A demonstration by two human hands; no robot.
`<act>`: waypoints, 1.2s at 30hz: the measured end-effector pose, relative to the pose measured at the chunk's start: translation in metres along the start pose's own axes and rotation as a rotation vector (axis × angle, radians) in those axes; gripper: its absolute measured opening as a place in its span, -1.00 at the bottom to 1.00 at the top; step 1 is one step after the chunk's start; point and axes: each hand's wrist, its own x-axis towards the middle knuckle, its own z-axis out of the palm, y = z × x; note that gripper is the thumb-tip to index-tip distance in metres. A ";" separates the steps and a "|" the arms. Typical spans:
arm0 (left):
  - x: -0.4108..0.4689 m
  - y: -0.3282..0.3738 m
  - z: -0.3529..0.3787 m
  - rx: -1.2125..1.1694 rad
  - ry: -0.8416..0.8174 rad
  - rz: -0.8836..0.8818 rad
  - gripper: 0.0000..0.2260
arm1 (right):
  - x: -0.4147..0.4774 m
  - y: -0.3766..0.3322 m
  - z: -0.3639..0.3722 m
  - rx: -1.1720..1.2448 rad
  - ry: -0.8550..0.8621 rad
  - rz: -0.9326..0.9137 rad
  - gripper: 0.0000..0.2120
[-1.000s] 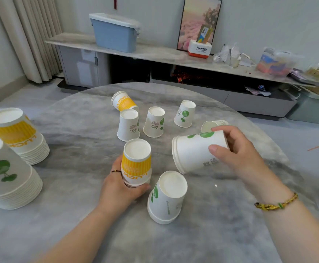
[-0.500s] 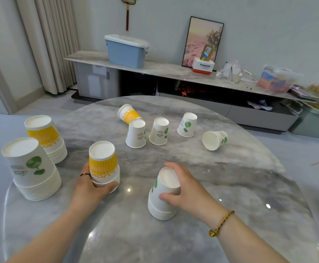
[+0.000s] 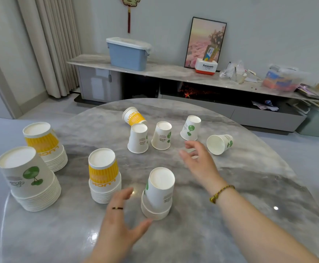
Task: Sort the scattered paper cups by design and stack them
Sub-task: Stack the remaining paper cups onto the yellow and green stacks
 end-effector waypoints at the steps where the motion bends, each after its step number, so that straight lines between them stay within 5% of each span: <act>1: 0.006 -0.003 0.008 -0.003 -0.088 -0.012 -0.31 | 0.013 0.006 -0.002 -0.084 0.015 0.036 -0.65; 6: 0.036 -0.014 0.035 -0.122 -0.305 -0.086 -0.01 | 0.057 0.012 0.006 -0.264 -0.091 0.043 -0.48; 11: 0.051 -0.010 0.041 -0.105 -0.229 -0.036 -0.38 | 0.103 0.001 0.041 -0.413 -0.163 -0.037 -0.31; 17: 0.055 -0.005 0.041 -0.130 -0.145 -0.091 -0.47 | 0.133 0.011 0.067 -0.549 -0.217 -0.035 -0.41; 23: 0.053 -0.011 0.042 -0.084 -0.135 -0.095 -0.40 | 0.123 0.014 0.058 -0.328 -0.119 -0.028 -0.49; 28: 0.050 -0.013 0.042 -0.047 -0.115 -0.097 -0.39 | 0.088 -0.014 -0.003 0.222 0.147 -0.021 -0.52; 32: 0.048 -0.004 0.041 -0.033 -0.108 -0.095 -0.34 | 0.042 -0.045 -0.045 0.450 -0.148 -0.168 -0.63; 36: 0.048 -0.003 0.041 -0.025 -0.104 -0.114 -0.33 | 0.007 -0.051 -0.027 0.090 -0.371 -0.191 -0.53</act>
